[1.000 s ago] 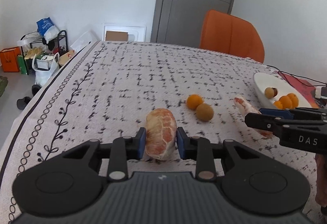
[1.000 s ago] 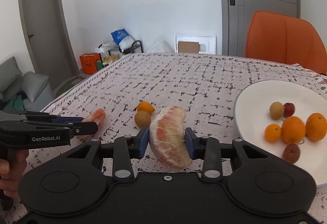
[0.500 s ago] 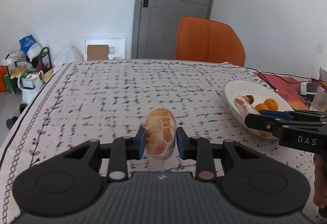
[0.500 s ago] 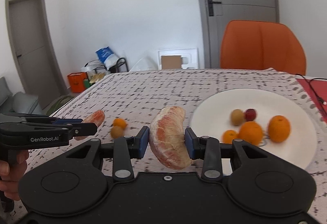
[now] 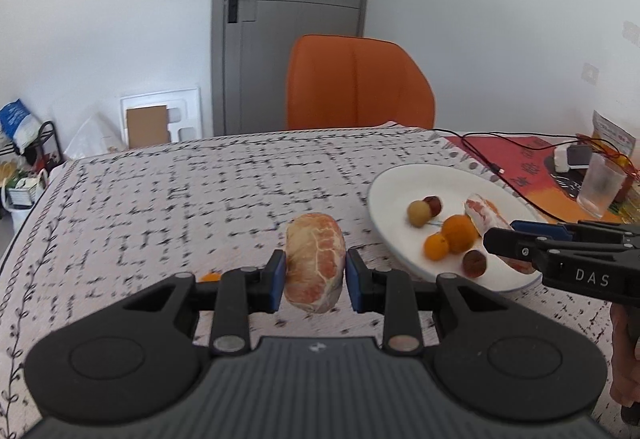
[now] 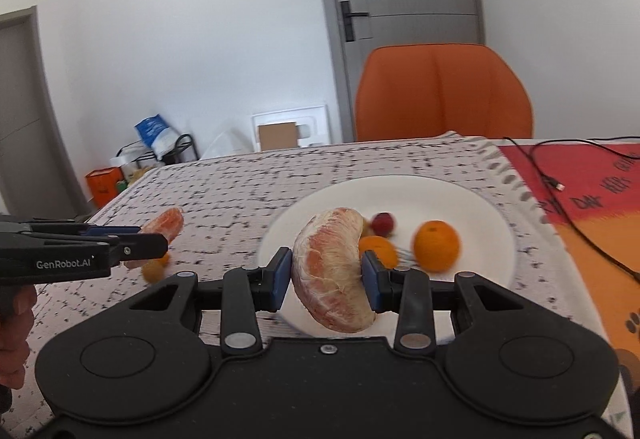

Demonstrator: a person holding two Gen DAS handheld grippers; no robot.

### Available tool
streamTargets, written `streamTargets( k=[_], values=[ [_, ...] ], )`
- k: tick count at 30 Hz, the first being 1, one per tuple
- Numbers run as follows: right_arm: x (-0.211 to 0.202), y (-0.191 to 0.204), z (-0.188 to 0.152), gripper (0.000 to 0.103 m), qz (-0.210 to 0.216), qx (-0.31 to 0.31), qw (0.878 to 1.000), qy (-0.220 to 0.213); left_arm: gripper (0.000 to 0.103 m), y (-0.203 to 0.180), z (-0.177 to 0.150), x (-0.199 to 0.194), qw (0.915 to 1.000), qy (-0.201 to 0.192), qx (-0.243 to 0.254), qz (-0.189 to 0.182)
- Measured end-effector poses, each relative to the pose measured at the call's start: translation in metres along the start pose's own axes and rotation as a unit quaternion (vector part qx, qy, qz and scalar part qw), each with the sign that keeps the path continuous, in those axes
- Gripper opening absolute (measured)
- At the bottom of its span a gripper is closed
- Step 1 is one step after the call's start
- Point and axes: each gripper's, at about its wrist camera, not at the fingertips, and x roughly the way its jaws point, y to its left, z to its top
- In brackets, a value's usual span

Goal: Organize fruits
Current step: 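Carry the segment in the left tool while the right tool carries its segment over the plate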

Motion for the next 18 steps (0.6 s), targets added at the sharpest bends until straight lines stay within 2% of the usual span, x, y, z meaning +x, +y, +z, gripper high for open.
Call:
streamTargets(
  k=[18],
  values=[
    [-0.005,-0.056,-0.002,0.036,-0.063,0.048,0.997,-0.007,0.030,-0.045,0.030,0.040,0.9989,0.005,0.029,-0.036]
  ],
)
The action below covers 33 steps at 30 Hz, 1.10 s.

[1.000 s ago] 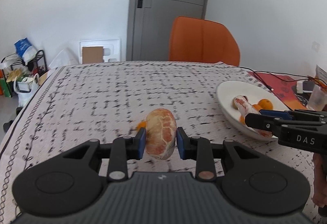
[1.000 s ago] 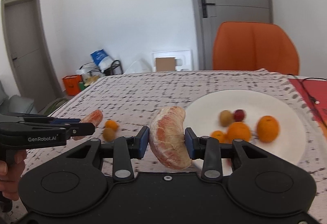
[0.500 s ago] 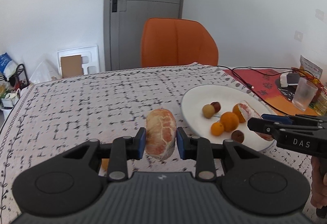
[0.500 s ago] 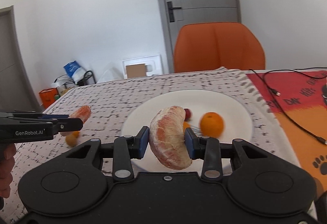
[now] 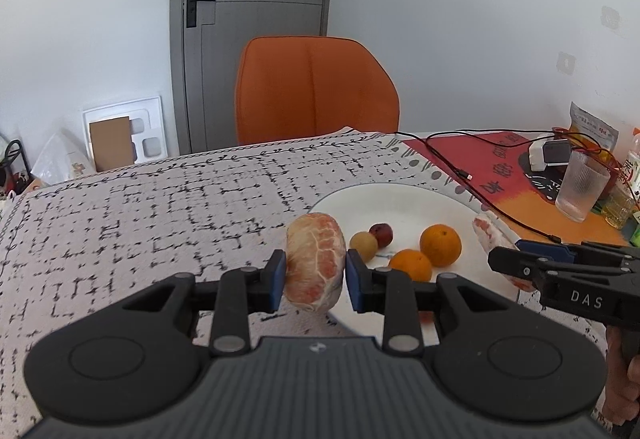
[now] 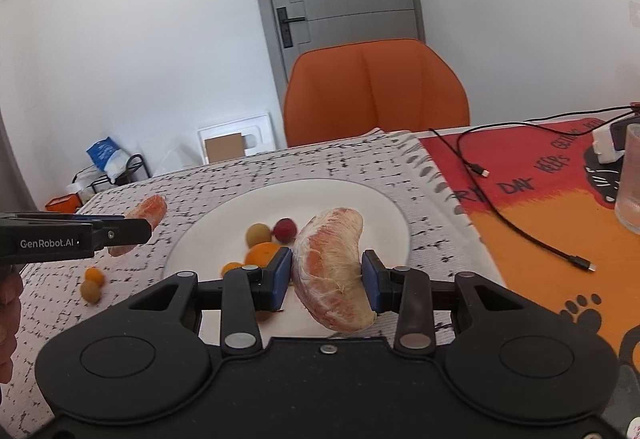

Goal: Organize fruits
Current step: 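Carry the segment in the left tool while the right tool carries its segment over the plate, then open the left tool releasing its segment while the right tool releases its segment onto the plate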

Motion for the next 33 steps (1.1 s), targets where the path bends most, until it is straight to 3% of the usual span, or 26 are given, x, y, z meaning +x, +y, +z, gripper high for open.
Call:
streamTargets(
  k=[11,14,16,24,28,33],
  values=[
    [0.010,-0.010,0.003,0.037,-0.014,0.016,1.000,0.003,0.030,-0.013,0.011,0.028,0.9998,0.011,0.012,-0.011],
    [0.013,-0.011,0.004,0.043,0.002,0.023,1.000,0.006,0.033,-0.013,0.013,0.034,0.9998,0.015,0.010,-0.010],
    [0.010,-0.009,0.004,0.055,0.007,0.025,1.000,0.001,0.035,-0.014,0.013,0.034,0.9998,0.011,0.012,-0.007],
    [0.002,-0.004,0.000,0.067,0.012,0.034,0.999,-0.001,0.060,-0.001,0.011,0.012,0.9999,-0.010,0.012,0.004],
    [-0.001,0.006,0.000,0.074,0.018,0.025,1.000,-0.005,0.064,0.011,0.008,-0.002,0.9998,-0.016,0.002,0.012],
    [-0.005,0.020,-0.002,0.082,0.028,0.020,0.999,-0.007,0.080,0.026,0.002,-0.021,0.9993,-0.028,-0.009,0.024]
  ],
)
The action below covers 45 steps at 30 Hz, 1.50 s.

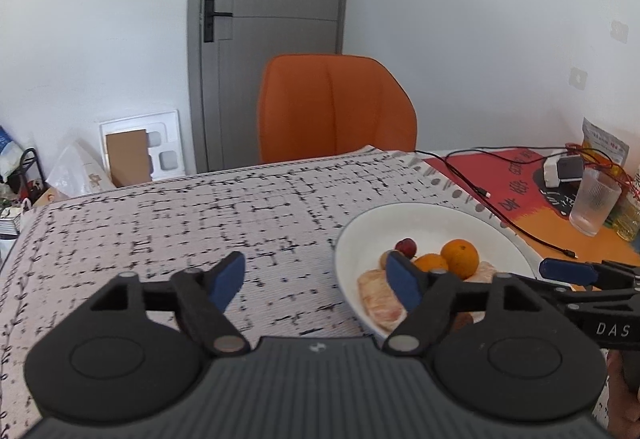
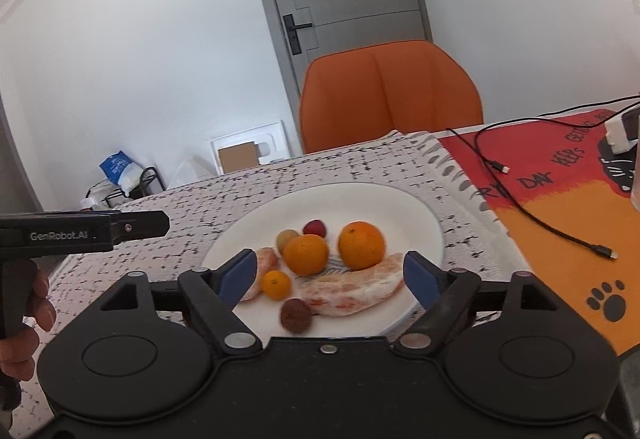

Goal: Organize fruits
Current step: 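Open the left tool releasing its segment while the right tool releases its segment onto the plate, then move both open tools back to the small mandarin and brown kiwi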

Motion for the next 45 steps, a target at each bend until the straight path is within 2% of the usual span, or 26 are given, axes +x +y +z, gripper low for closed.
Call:
streamTargets(
  k=[2,4,10,14,19,29,45],
  values=[
    [-0.001,0.005,0.000,0.086,0.006,0.000,1.000,-0.001,0.083,0.006,-0.002,-0.007,1.0000,-0.003,-0.002,0.005],
    [-0.002,0.011,-0.001,0.094,0.013,-0.001,1.000,-0.004,0.085,0.011,-0.005,-0.013,0.9999,-0.007,-0.008,0.009],
    [0.002,0.030,-0.005,0.103,0.041,-0.007,0.999,0.000,0.087,0.030,-0.014,-0.023,0.9994,0.006,-0.025,0.024],
    [0.008,0.040,-0.007,0.103,0.046,-0.004,0.999,0.008,0.087,0.041,-0.021,-0.031,0.9987,0.009,-0.035,0.035],
    [0.004,0.050,-0.009,0.103,0.051,-0.007,0.999,0.007,0.093,0.053,-0.026,-0.042,0.9978,0.004,-0.046,0.047],
    [-0.004,0.063,-0.017,0.103,0.057,-0.005,0.998,0.023,0.094,0.069,-0.046,-0.065,0.9963,0.005,-0.066,0.054],
    [0.002,0.101,-0.029,0.103,0.104,-0.052,0.992,0.053,0.094,0.096,-0.069,-0.087,0.9939,-0.002,-0.092,0.060]
  ],
)
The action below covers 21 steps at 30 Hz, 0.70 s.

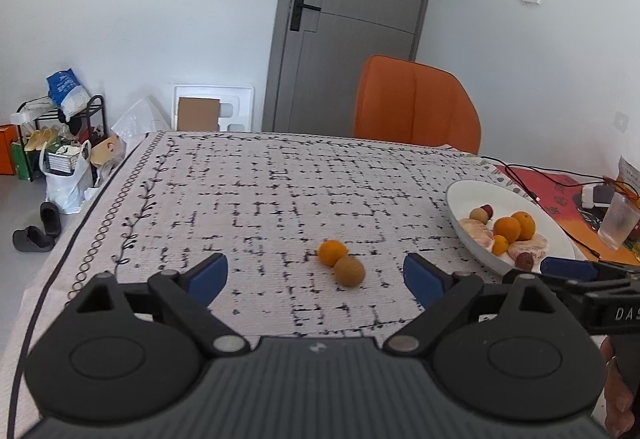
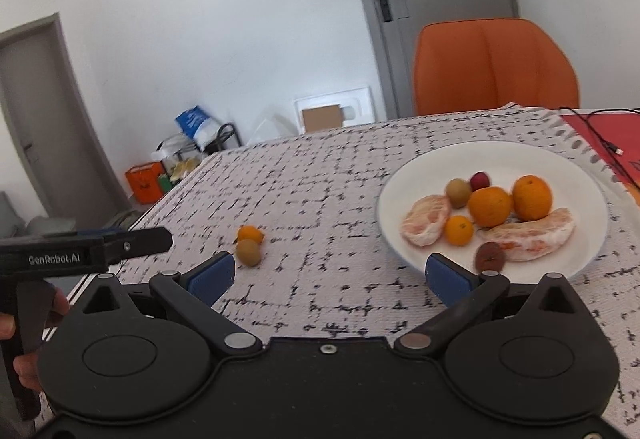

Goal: Organize fruits
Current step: 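Move both open tools back to the small mandarin and brown kiwi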

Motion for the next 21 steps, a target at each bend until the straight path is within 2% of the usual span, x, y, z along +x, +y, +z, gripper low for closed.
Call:
streamTargets(
  k=[8,14,21],
  values=[
    [0.014,0.015,0.002,0.103,0.024,-0.016,0.999,0.018,0.094,0.023,-0.006,-0.002,0.9998,0.007,-0.017,0.003],
    [0.027,0.025,0.005,0.102,0.041,-0.029,0.998,0.023,0.093,0.033,-0.008,-0.004,0.9999,0.005,-0.008,0.003],
    [0.048,0.038,0.009,0.094,0.051,-0.036,0.997,0.035,0.091,0.049,-0.009,0.004,0.9998,0.010,-0.017,0.000]
  ],
)
